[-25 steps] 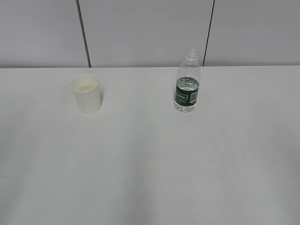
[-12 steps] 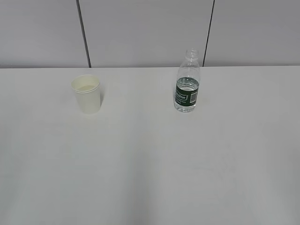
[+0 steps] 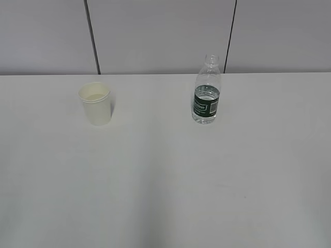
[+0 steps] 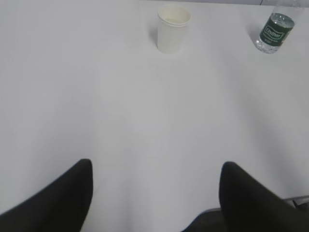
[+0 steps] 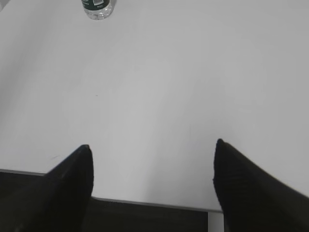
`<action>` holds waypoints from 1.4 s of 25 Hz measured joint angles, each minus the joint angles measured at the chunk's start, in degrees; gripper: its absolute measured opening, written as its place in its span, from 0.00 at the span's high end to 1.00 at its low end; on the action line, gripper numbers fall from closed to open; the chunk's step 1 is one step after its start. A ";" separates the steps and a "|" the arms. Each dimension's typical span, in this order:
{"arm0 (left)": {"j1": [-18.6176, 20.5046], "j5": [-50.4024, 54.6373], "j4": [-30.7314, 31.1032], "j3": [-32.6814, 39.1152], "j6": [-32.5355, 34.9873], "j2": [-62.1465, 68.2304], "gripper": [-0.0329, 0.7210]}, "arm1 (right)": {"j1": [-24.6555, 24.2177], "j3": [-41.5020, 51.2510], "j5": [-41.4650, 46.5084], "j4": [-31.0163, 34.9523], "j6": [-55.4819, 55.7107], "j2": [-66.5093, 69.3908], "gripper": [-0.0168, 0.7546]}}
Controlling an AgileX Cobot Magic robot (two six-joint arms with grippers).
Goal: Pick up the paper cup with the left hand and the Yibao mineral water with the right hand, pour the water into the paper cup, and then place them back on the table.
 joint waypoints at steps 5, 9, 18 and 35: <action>0.00 -4.01 0.39 1.97 1.27 -0.06 0.30 | 0.00 1.97 -3.74 0.00 -2.40 0.00 0.24; 0.00 -4.42 1.29 2.03 1.39 -0.06 0.30 | 0.00 1.97 -4.09 0.00 -2.63 0.00 0.24; -0.05 -4.48 1.35 2.03 1.39 -0.06 0.30 | 0.00 1.97 -4.30 -0.12 -2.89 0.00 0.24; 0.00 -4.53 1.41 2.03 1.43 -0.06 0.30 | 0.00 1.97 -4.48 -1.56 -3.45 0.00 0.24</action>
